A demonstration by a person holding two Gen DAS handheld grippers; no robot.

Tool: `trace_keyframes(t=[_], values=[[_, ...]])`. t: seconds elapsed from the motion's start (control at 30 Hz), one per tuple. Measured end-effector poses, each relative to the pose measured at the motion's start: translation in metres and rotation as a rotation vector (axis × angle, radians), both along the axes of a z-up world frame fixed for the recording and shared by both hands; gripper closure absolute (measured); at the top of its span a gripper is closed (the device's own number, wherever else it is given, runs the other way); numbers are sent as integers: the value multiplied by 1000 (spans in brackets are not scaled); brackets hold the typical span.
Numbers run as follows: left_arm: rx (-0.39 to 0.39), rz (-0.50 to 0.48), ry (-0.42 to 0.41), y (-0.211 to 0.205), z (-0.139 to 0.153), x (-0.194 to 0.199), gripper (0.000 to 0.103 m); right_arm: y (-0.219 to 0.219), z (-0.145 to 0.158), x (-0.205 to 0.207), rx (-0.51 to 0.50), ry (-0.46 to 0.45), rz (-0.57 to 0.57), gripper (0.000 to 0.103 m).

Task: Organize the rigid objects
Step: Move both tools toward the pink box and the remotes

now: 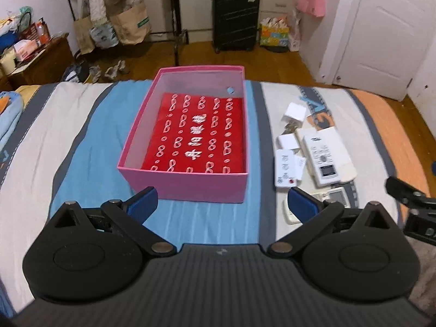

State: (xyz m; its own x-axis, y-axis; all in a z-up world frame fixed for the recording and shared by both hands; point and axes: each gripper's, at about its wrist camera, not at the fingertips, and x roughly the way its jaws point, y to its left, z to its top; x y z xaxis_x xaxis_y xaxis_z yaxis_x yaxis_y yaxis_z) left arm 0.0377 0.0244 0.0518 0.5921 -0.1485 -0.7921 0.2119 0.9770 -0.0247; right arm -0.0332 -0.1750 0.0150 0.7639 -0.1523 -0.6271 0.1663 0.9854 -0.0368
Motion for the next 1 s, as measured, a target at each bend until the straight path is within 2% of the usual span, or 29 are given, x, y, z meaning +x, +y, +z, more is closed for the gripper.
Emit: trace_keyframes(t=[0.13,0.27,0.47,0.63,0.9,1.0], values=[[42,-25,39,-1,6,10,0,0,-1,1,-8,1,-4,0],[113,-95,48,-9,21,15,0,-1,-1,3,-14,2,-14,0],[170,-197,88,-17,51,24,0,-7,1,5,7,7,-41,0],[147,-241,61,-20,70,17,0,-11,2,7,64,-16,-51,0],[123,-272,39,-17,36,-1,0,-5,1,14,69,-10,-44,0],[103,-266,5,-15,21,-6,0,-1,-4,17,57,10,-36,0]])
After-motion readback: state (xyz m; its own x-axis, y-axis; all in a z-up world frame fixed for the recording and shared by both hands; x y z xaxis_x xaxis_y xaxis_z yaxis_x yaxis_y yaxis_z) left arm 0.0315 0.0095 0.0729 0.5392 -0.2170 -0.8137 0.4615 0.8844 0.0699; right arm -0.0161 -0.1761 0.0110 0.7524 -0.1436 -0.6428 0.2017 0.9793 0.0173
